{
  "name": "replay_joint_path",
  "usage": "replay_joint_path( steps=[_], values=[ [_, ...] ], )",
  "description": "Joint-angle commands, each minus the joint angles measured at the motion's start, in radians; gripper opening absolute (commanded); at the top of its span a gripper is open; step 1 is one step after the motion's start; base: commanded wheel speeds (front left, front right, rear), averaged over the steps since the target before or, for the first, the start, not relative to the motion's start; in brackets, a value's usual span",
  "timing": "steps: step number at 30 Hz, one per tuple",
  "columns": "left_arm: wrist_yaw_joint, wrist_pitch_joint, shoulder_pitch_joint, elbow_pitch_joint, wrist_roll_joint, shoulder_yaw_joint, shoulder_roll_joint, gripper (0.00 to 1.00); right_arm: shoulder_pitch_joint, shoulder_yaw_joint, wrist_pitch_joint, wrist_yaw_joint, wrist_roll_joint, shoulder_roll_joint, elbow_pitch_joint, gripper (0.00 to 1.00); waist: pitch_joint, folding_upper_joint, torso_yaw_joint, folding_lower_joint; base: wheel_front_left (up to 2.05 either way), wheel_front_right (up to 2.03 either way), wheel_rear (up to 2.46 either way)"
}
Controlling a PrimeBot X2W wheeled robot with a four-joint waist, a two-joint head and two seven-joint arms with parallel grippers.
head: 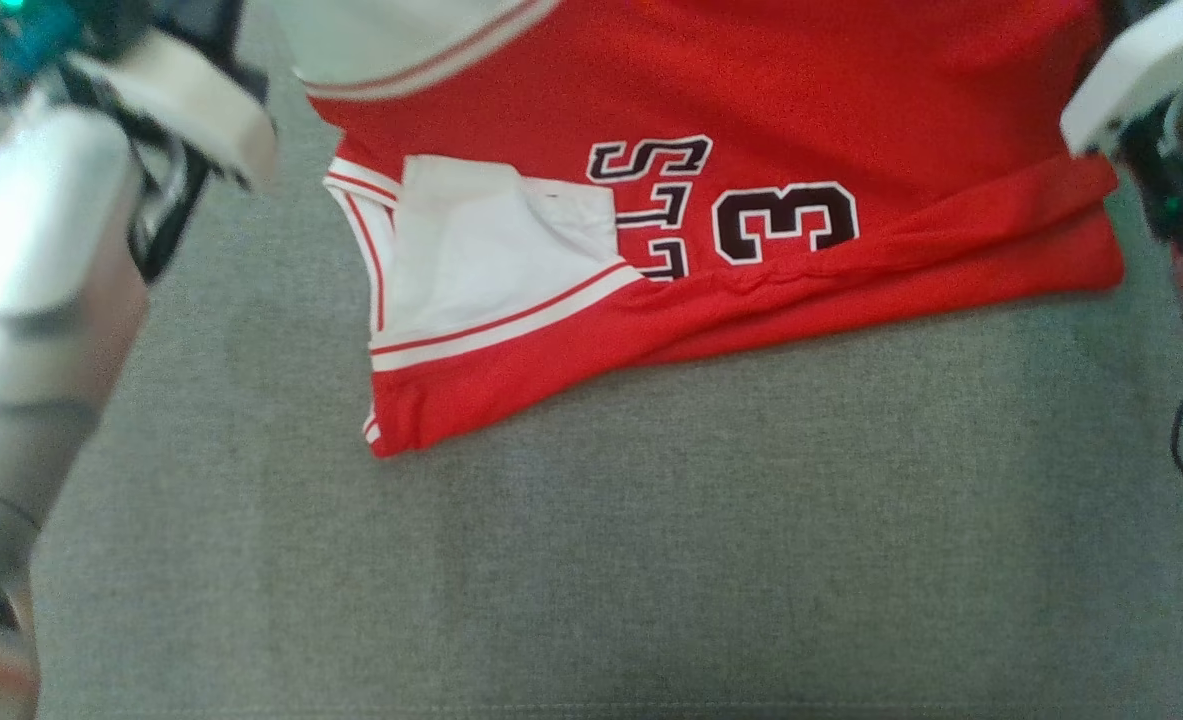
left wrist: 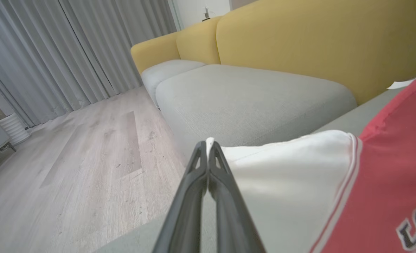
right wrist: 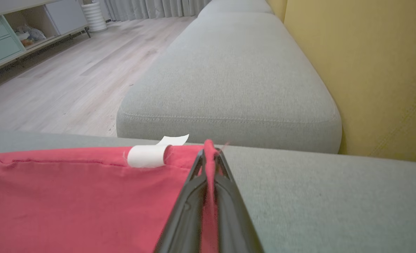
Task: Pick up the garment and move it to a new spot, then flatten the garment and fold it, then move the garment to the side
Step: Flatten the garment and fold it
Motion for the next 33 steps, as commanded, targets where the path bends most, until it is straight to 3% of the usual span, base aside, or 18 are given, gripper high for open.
replay_joint_path(
  steps=[1,9,14,23,33],
  values=[
    [-0.005,-0.012,0.013,-0.019,0.001,0.014,0.049,0.00,0.046,0.023,-0.008,-0.001,0.029,-0.023,-0.023,0.00,-0.035,0.0000,0.018,0.0000,0.00,0.00,0.00],
    [-0.014,0.059,0.207,-0.153,-0.054,-0.026,0.114,0.00,0.199,0.099,0.039,-0.001,0.143,-0.104,-0.055,0.00,-0.122,0.0000,0.052,0.0000,0.00,0.00,0.00],
    [0.014,0.191,0.339,-0.292,-0.090,-0.066,0.169,0.00,0.288,0.159,0.093,-0.001,0.193,-0.173,-0.103,0.00,-0.148,0.0000,0.063,0.0000,0.00,0.00,0.00],
    [0.072,0.338,0.471,-0.470,-0.122,-0.113,0.255,0.00,0.361,0.256,0.215,-0.001,0.252,-0.276,-0.206,0.00,-0.152,0.0000,0.043,0.0000,0.00,0.00,0.00],
    [0.105,0.464,0.528,-0.569,-0.158,-0.151,0.291,0.00,0.401,0.328,0.337,-0.001,0.285,-0.348,-0.297,0.00,-0.159,0.0000,0.024,0.0000,0.00,0.00,0.00]
  ],
)
